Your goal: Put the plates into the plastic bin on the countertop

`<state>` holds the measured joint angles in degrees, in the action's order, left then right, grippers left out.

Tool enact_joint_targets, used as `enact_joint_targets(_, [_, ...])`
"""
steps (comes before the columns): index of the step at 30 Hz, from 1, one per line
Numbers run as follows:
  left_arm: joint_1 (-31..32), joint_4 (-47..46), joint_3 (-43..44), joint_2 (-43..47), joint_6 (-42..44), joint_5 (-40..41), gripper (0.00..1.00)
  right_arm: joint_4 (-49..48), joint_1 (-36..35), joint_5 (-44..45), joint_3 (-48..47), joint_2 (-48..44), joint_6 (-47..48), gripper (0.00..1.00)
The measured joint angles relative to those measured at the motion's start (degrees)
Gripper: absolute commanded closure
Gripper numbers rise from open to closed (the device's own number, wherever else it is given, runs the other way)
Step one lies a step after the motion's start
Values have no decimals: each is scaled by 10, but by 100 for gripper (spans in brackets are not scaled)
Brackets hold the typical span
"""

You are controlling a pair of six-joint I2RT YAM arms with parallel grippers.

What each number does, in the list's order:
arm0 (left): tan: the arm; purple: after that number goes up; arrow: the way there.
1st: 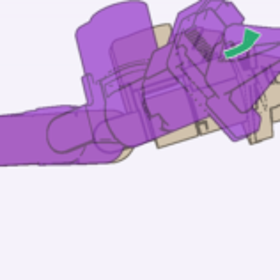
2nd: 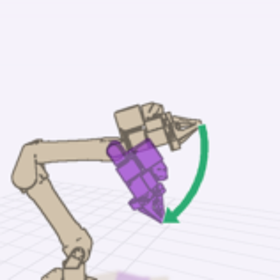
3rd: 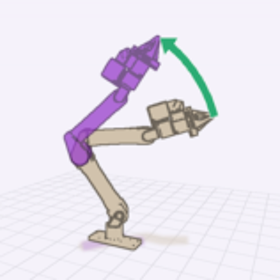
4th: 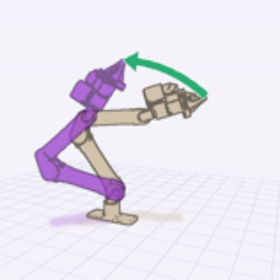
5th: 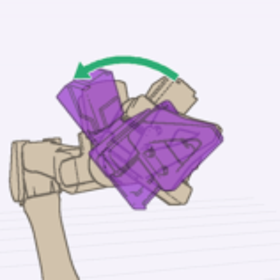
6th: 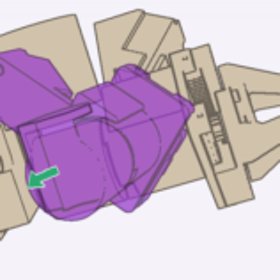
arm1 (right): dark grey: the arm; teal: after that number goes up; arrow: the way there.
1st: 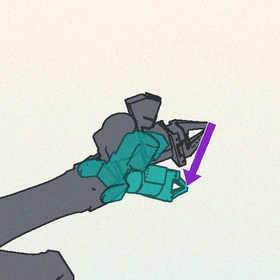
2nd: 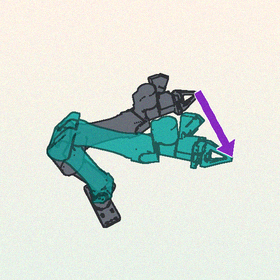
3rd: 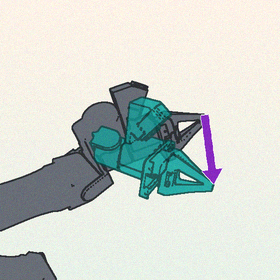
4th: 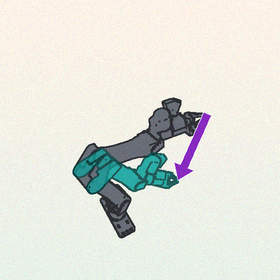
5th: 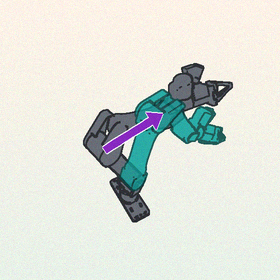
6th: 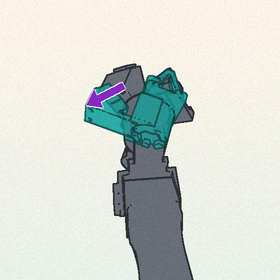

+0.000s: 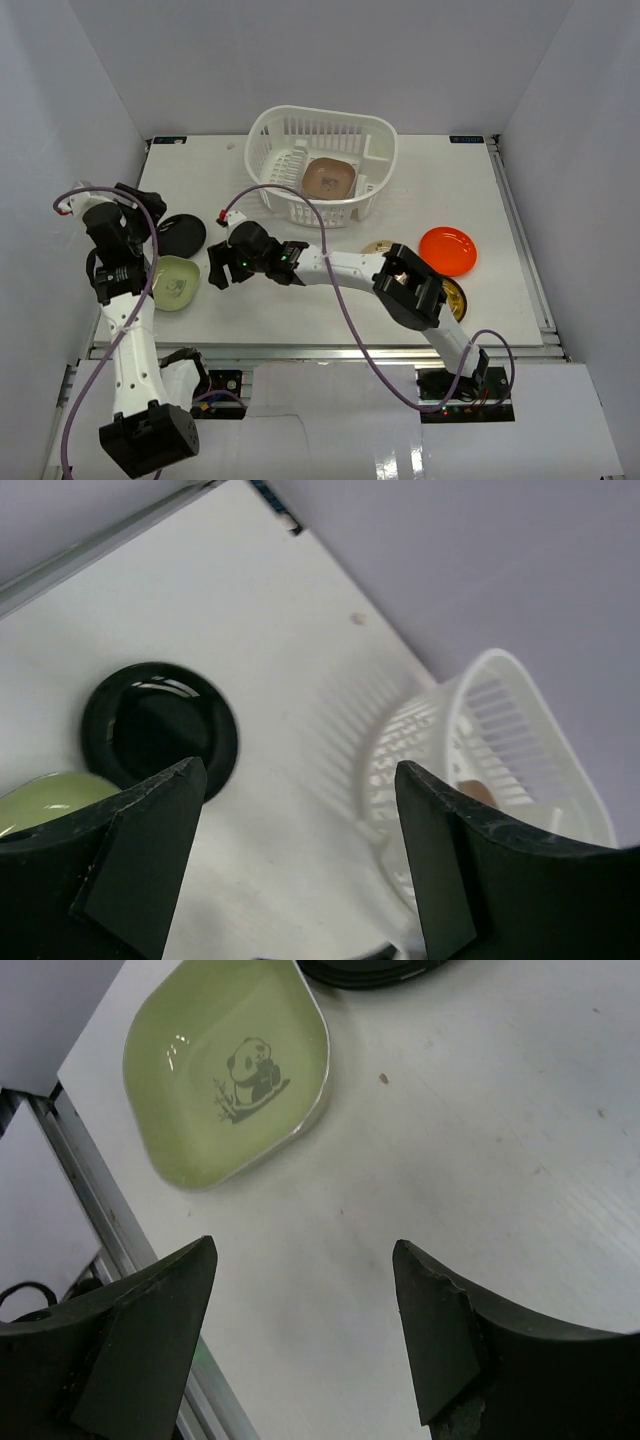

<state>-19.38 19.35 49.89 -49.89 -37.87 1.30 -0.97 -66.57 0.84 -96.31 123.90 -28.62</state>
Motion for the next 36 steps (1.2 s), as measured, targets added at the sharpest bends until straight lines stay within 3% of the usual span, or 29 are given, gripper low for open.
enact_joint_targets(6, [15,9,89,3,24,-84,6,9,-2,14,-123,110,-71,23])
enact_joint_targets(11, [30,19,105,16,40,-97,5,29,0,17,-235,207,-129,26])
enact_joint_targets(16, [39,22,98,5,42,-99,5,7,1,6,-282,261,-183,46])
enact_joint_targets(18, [40,23,87,-4,44,-97,5,-1,1,2,-284,268,-203,63])
enact_joint_targets(21, [44,26,70,-18,49,-83,5,-3,1,1,-283,275,-218,77])
enact_joint_targets(25, [46,30,45,-25,54,-62,5,-55,1,10,-171,222,-227,92])
enact_joint_targets(31, [46,32,37,-22,55,-49,6,-101,1,50,91,41,-195,92])
enact_joint_targets(36, [46,38,45,-25,57,-28,8,-113,7,109,220,-121,-120,92])
